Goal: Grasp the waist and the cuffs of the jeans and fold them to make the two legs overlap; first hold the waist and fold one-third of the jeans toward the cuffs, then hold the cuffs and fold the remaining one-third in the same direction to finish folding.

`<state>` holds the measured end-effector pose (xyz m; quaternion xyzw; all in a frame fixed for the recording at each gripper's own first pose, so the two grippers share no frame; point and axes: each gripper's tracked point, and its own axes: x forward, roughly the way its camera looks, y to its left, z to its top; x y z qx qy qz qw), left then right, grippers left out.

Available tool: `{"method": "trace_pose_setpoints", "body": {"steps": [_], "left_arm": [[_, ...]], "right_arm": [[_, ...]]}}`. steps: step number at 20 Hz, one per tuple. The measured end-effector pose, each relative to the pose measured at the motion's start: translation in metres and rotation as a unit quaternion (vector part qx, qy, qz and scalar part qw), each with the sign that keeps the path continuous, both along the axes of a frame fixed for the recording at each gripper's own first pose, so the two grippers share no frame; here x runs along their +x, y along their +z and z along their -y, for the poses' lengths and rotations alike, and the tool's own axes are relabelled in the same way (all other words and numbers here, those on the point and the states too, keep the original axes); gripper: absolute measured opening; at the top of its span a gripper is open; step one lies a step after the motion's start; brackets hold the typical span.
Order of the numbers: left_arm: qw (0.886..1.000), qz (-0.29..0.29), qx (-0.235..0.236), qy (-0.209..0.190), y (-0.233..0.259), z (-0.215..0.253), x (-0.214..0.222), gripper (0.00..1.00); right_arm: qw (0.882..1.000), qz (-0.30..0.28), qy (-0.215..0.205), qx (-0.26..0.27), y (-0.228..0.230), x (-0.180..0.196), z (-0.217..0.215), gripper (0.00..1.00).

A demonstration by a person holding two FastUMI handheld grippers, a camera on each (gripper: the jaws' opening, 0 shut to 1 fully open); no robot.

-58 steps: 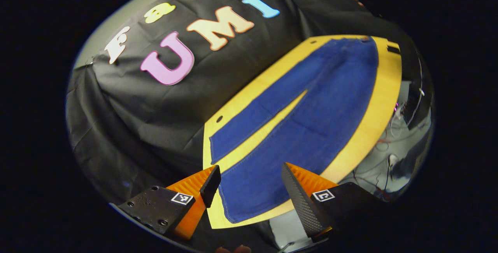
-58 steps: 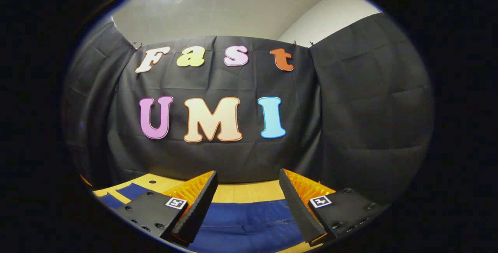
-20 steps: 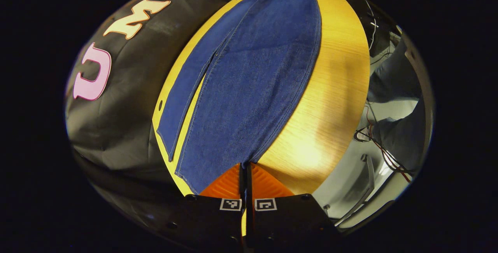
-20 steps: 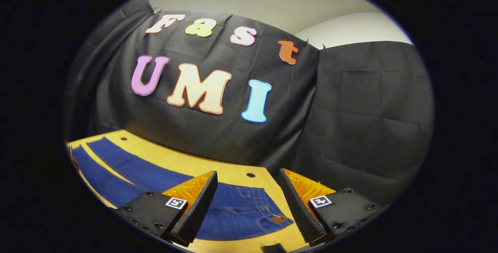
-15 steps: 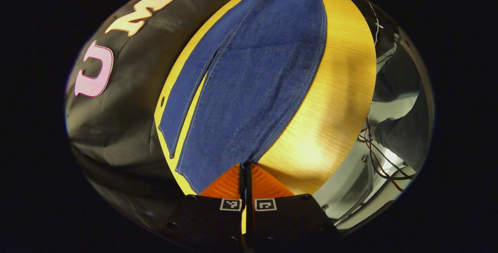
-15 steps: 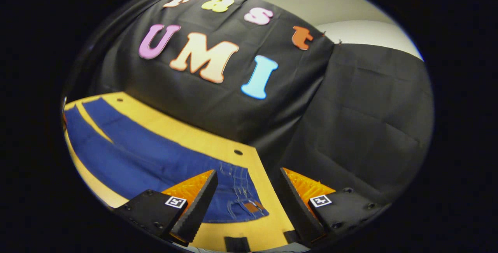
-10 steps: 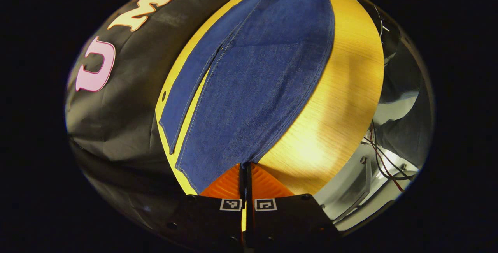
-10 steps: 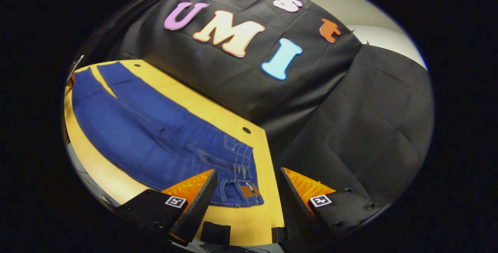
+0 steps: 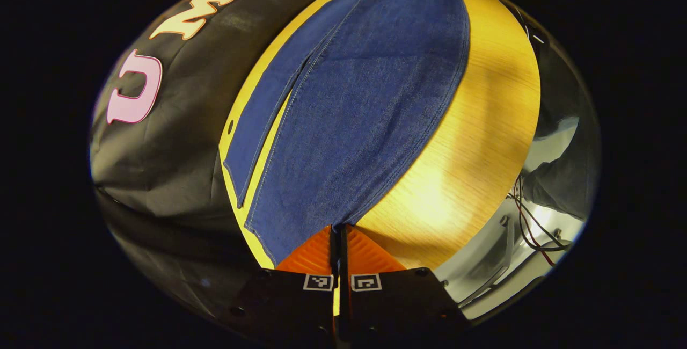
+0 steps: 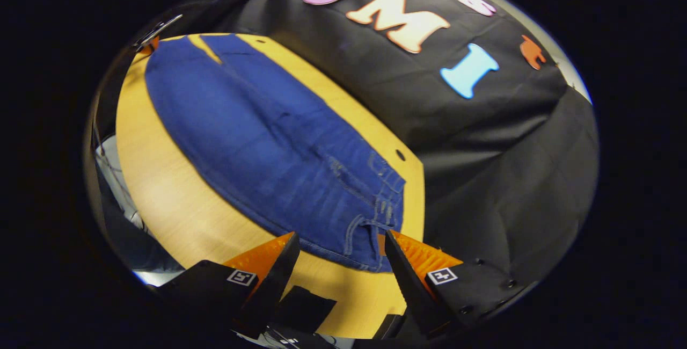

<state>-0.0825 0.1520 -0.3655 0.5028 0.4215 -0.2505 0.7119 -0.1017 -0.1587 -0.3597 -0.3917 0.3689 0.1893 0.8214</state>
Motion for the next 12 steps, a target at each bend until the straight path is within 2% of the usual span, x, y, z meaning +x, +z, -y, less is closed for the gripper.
{"method": "trace_pose_setpoints", "body": {"steps": [3, 7, 8, 9, 11, 12], "left_arm": [[1.000, 0.000, 0.003, 0.003, 0.000, 0.001, -0.001, 0.00], [1.000, 0.000, 0.008, 0.006, -0.001, -0.001, 0.001, 0.00], [1.000, 0.000, 0.009, 0.007, -0.001, 0.000, 0.002, 0.00], [1.000, 0.000, 0.010, 0.008, -0.001, 0.000, 0.001, 0.00], [1.000, -0.001, 0.011, 0.010, -0.001, 0.000, 0.002, 0.00], [1.000, -0.001, 0.011, 0.012, -0.001, 0.000, 0.002, 0.00]], "right_arm": [[0.998, -0.025, 0.044, -0.038, -0.020, -0.006, 0.001, 1.00], [0.988, -0.051, 0.117, -0.093, -0.042, -0.009, -0.006, 0.99], [0.985, -0.044, 0.132, -0.102, -0.044, -0.004, -0.008, 0.91], [0.983, -0.044, 0.140, -0.106, -0.046, -0.001, -0.010, 0.90], [0.983, -0.050, 0.138, -0.107, -0.055, 0.004, -0.011, 0.85], [0.984, -0.055, 0.135, -0.103, -0.060, 0.007, -0.012, 0.77]]}}
